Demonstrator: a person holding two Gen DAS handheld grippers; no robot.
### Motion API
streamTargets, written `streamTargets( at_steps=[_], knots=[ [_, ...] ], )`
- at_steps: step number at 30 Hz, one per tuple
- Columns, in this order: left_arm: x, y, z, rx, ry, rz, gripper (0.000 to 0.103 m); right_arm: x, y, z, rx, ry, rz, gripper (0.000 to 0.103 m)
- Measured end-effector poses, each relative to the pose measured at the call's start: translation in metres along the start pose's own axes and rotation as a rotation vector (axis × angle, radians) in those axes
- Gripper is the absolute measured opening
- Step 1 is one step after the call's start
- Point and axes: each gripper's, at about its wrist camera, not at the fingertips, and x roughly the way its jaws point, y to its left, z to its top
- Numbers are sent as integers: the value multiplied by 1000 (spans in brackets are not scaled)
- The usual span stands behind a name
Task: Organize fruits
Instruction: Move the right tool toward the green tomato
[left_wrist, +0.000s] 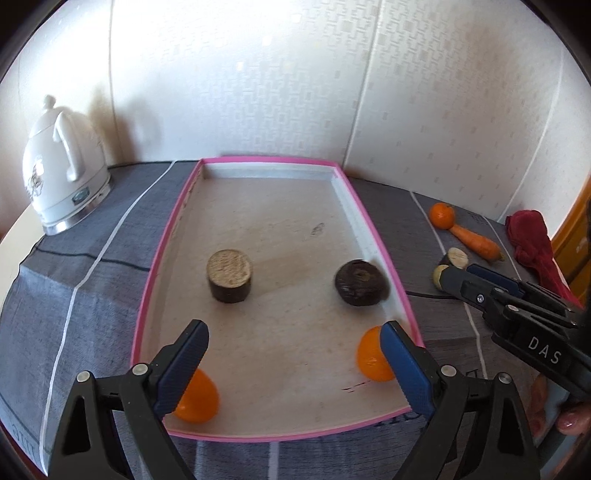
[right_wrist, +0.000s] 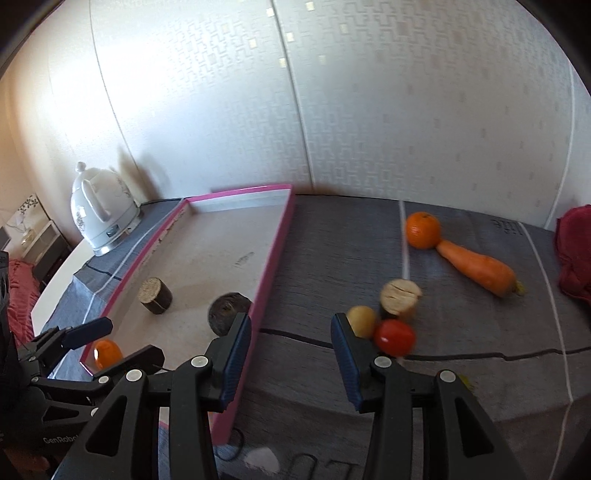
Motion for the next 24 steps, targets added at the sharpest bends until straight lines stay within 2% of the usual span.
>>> streamTargets(
  at_steps=[9,16,22,24],
  knots=[
    [1,-28,3,62,-28,-55,94,-20,-27,-11,46,22,-79,46],
    [3,-47,1,98,-30,-97,94,-30,-47,-27,43,49,-186,46],
    [4,-65,-1,124,-38,-129,94,-37,-74,-39,101,67,-221,46],
    [6,-72,-1,131,-42,-141,94,-39,-77,-40,97,59,-223,50]
  ],
)
